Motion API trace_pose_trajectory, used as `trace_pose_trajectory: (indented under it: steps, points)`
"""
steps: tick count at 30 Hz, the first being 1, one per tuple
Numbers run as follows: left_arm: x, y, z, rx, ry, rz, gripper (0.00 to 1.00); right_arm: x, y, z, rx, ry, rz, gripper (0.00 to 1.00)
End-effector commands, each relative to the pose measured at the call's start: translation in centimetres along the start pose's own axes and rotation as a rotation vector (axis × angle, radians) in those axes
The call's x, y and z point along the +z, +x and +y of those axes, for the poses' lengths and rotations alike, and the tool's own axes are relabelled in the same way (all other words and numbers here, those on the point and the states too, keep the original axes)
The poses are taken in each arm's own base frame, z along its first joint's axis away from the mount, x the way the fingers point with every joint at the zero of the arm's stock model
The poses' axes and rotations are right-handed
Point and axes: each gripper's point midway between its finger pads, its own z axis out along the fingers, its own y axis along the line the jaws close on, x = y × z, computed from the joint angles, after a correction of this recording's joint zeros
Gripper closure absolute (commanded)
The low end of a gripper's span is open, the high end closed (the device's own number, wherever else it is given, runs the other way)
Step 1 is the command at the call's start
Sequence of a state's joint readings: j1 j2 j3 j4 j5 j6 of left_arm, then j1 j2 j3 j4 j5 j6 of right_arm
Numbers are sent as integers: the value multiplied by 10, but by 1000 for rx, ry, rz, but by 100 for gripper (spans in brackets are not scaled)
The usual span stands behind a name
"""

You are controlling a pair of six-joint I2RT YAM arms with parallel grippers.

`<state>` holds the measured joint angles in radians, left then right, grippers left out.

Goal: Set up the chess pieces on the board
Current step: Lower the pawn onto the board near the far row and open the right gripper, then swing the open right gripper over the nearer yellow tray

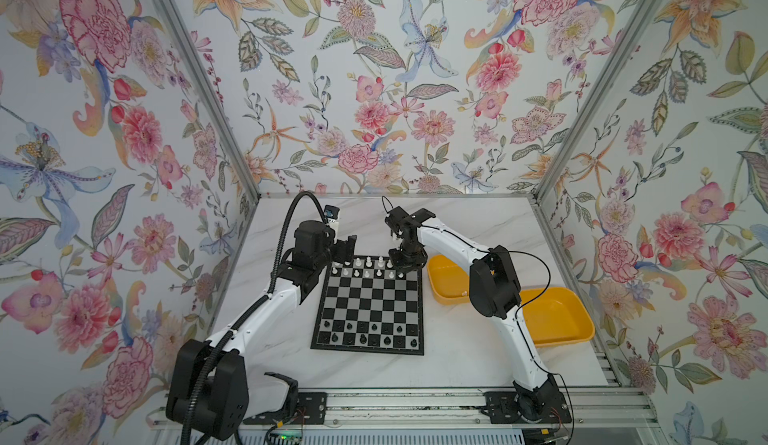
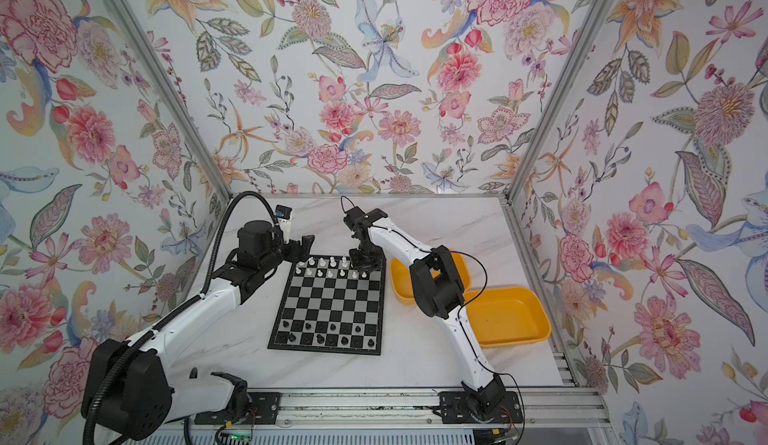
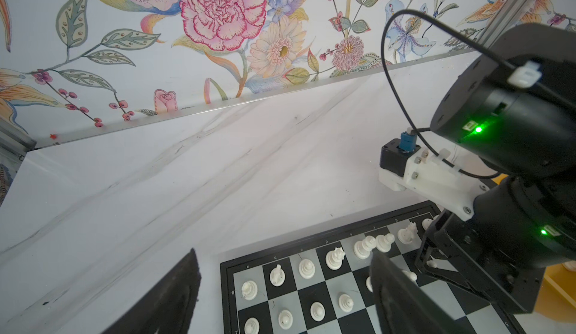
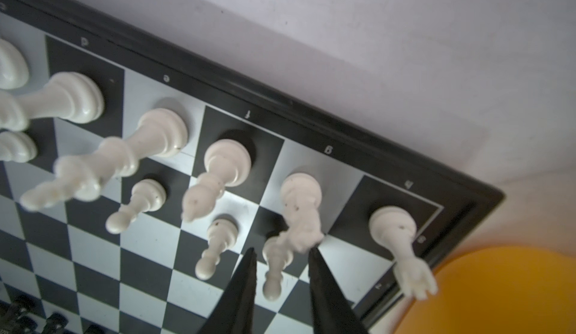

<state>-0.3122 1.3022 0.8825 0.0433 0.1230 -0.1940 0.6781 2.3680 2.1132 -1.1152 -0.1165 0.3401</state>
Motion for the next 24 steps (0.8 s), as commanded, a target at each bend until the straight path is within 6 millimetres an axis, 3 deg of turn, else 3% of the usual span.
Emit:
trace_pose_trajectory:
  steps: [1,6,12,15,18,24]
  points:
    - [1,-15,4,-1,-2,-31,14,-9,0,-8,7,9,2,68]
    - [2,-17,4,2,-2,-33,14,-37,-6,-2,1,-35,-54,67]
    - [5,-22,3,15,1,-41,14,-97,-22,-30,69,-64,-170,65]
    - [9,-26,1,16,15,-48,14,-113,-14,-61,113,-14,-190,66]
    - [16,-31,-2,14,34,-54,14,-118,9,-108,183,74,-169,66]
    - [35,-41,-12,-6,89,-72,13,-133,87,-202,360,228,-128,68]
